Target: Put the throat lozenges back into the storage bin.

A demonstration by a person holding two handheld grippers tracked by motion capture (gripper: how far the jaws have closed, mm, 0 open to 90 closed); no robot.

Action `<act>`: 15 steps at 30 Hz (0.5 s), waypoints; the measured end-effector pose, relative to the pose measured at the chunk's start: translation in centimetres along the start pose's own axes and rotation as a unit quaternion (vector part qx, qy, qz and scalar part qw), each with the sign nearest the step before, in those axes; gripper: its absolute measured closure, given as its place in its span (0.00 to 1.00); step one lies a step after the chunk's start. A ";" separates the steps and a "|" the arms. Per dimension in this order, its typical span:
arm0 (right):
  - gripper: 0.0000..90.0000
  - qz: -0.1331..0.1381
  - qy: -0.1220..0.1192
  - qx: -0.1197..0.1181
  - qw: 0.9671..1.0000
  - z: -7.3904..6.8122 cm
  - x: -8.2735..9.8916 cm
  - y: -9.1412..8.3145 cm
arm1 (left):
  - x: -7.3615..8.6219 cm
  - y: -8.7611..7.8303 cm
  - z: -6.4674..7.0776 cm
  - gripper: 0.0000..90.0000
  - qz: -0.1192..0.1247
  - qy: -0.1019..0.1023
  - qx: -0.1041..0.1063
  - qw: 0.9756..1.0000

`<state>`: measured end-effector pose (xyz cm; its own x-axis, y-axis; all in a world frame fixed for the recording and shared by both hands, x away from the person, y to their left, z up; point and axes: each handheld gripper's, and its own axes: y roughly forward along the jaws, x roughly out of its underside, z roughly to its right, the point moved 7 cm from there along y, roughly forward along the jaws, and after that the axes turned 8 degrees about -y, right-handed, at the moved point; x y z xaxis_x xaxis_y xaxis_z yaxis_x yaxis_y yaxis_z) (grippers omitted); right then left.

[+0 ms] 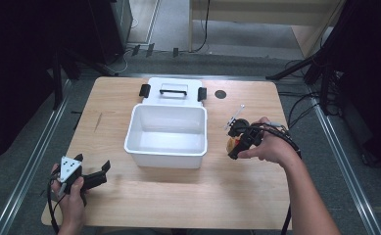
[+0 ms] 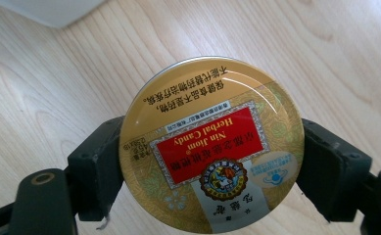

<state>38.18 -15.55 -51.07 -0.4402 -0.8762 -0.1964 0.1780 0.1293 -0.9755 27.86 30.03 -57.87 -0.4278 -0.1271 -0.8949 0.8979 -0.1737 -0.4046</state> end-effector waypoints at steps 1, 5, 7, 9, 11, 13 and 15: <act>0.23 0.001 -0.005 0.000 1.000 0.1 -0.2 -0.1 | 0.0 0.0 0.0 0.00 0.001 0.000 0.000 1.000; 0.23 0.006 -0.016 0.000 1.000 0.2 -0.9 -0.6 | 0.0 0.0 0.0 0.00 0.001 0.001 -0.001 1.000; 0.23 0.009 -0.025 0.002 1.000 0.3 -1.2 -0.8 | 0.0 0.0 0.0 0.00 0.001 0.000 -0.001 1.000; 0.23 0.010 -0.029 0.003 1.000 0.4 -1.6 -1.1 | 0.0 0.0 0.0 0.00 0.000 -0.001 0.000 1.000; 0.23 0.011 -0.029 0.003 1.000 0.4 -1.7 -1.3 | 0.0 0.0 0.0 0.00 0.000 -0.001 0.000 1.000; 0.23 0.011 -0.033 0.004 0.999 0.6 -2.1 -1.7 | 0.0 0.0 0.0 0.00 -0.001 -0.002 0.001 1.000; 0.23 0.011 -0.035 0.005 0.999 0.7 -2.4 -2.0 | 0.0 0.0 0.0 0.00 -0.001 -0.002 0.001 1.000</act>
<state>39.46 -14.05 -48.64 -0.3729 -0.9039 -0.2097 0.1955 0.1444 -0.9700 27.86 30.03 -57.88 -0.4299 -0.1311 -0.8933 0.8968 -0.1764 -0.4057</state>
